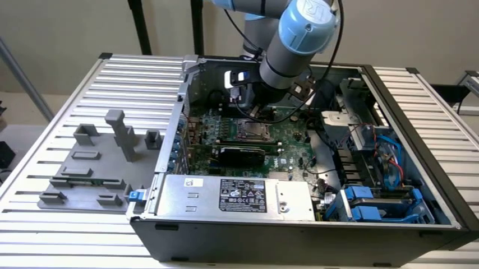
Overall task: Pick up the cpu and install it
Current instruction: 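Close the cpu cover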
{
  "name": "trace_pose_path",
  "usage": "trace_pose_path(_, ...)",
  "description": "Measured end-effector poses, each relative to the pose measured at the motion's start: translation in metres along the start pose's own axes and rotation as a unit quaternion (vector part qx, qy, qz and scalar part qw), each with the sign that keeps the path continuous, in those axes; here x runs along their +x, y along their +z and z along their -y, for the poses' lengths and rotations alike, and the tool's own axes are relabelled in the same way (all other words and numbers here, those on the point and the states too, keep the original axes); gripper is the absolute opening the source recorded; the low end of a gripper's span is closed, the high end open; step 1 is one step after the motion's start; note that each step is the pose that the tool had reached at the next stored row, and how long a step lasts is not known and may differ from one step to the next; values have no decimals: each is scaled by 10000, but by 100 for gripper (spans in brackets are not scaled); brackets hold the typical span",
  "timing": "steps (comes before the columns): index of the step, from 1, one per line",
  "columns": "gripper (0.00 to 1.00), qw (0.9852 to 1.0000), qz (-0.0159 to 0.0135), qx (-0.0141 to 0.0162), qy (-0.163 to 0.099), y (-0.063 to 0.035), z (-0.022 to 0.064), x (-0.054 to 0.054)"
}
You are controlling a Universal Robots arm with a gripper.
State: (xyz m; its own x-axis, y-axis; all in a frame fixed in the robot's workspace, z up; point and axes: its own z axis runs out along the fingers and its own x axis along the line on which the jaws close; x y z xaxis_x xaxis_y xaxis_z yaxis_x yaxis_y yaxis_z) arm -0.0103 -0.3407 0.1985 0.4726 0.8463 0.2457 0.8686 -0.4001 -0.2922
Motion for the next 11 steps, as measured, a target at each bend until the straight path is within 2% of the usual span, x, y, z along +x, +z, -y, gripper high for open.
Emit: trace_pose_path(11, 11, 10000, -2, 0, 3, 19, 52, -2)
